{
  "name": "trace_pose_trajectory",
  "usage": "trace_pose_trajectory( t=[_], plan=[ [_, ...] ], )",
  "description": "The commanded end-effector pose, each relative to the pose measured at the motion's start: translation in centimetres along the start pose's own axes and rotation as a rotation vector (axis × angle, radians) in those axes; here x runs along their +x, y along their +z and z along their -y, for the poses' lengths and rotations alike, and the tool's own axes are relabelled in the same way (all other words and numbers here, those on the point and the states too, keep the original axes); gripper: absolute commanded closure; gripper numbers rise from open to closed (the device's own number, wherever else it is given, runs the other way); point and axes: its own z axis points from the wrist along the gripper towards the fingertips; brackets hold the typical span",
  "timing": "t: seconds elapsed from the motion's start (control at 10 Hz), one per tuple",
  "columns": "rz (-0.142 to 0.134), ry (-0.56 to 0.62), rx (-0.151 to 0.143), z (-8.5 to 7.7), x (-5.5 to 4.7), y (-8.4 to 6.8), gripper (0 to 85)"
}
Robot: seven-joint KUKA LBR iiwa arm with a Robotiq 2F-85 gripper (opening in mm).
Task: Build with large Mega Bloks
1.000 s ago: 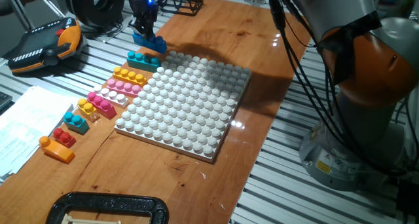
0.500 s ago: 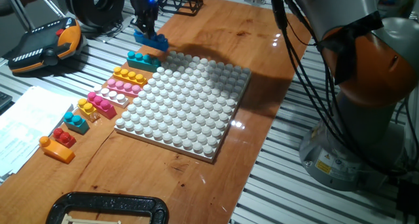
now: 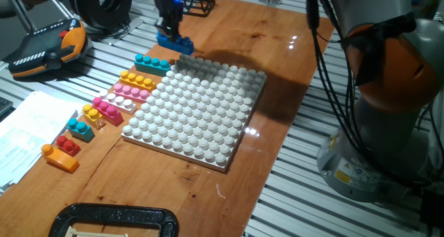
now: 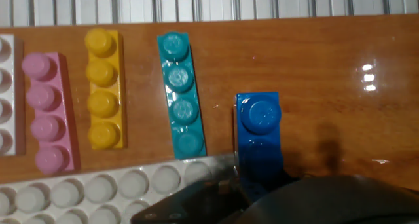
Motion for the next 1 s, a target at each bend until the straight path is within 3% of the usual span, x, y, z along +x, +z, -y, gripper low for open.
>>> trace_pose_trajectory(
  t=[0.0,0.3,0.4,0.9],
  plan=[
    [0.005,-0.001,-0.006,0.1,0.7,0.2,85.0],
    [0.021,-0.022,-0.019,1.0,1.5,1.5,85.0],
    [0.011,-0.034,-0.030,1.4,1.4,1.8,85.0],
    [0.008,-0.023,-0.033,1.6,1.3,1.9,85.0]
  ],
)
